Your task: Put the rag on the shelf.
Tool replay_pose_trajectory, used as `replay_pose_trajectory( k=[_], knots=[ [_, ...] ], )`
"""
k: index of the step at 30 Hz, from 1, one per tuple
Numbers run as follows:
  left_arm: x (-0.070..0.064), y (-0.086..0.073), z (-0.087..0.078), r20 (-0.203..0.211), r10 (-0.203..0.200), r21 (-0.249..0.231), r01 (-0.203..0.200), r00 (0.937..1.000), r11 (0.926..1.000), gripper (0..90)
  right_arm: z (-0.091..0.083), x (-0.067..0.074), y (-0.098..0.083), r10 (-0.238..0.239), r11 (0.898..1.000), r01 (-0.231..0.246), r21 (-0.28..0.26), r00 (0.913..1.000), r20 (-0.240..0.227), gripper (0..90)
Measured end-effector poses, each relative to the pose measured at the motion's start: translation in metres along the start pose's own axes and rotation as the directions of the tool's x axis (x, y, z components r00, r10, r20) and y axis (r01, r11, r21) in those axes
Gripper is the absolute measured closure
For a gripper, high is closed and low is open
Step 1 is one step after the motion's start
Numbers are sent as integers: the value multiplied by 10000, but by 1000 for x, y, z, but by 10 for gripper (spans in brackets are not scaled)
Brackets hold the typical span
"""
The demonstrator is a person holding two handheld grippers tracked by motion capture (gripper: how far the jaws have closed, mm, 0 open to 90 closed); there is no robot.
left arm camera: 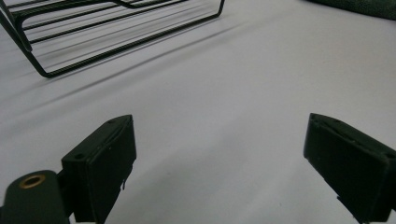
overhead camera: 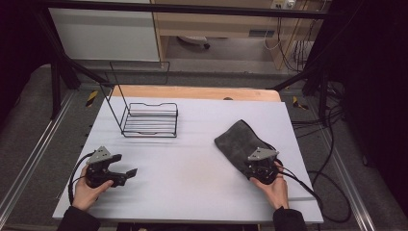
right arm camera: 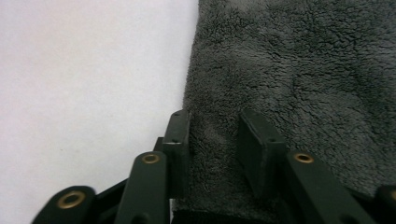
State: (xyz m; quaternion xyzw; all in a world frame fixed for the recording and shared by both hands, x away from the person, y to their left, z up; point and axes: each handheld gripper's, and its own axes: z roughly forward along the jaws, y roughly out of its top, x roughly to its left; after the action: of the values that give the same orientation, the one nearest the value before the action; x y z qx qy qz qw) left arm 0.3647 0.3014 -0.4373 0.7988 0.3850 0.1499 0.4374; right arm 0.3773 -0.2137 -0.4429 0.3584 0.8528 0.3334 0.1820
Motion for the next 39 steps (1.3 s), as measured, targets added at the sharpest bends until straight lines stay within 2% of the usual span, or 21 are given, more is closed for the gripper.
replay_pose_trajectory(
  k=[4, 10, 19, 26, 36, 39],
  knots=[
    [0, 0, 0, -2, -49, -7, 49, 10000, 10000, 95, 0, 0, 0, -265, 9996, 264, 47, 9994, 224, 767],
    [0, 0, 0, 13, -79, -16, 79, 10000, 10000, 98, -2, -4, 2, 68, 10000, -69, 69, 10000, 72, 834],
    [1, 0, 0, 11, -107, -24, 107, 9999, 9999, 100, -14, -4, 7, 592, 9964, -622, -583, 9970, -508, 850],
    [1, 0, -1, 0, -122, -27, 122, 9999, 9999, 100, -14, 6, 13, 580, 9960, -651, -620, 9923, -1091, 852],
    [1, 0, -1, -18, -122, -9, 122, 9999, 9999, 101, -13, 19, 19, 690, 9942, -808, -715, 9857, -1534, 852],
    [1, 0, -1, -20, -120, -9, 120, 9999, 9999, 101, -11, 28, 23, 651, 9946, -783, -683, 9818, -1782, 852]
  ],
)
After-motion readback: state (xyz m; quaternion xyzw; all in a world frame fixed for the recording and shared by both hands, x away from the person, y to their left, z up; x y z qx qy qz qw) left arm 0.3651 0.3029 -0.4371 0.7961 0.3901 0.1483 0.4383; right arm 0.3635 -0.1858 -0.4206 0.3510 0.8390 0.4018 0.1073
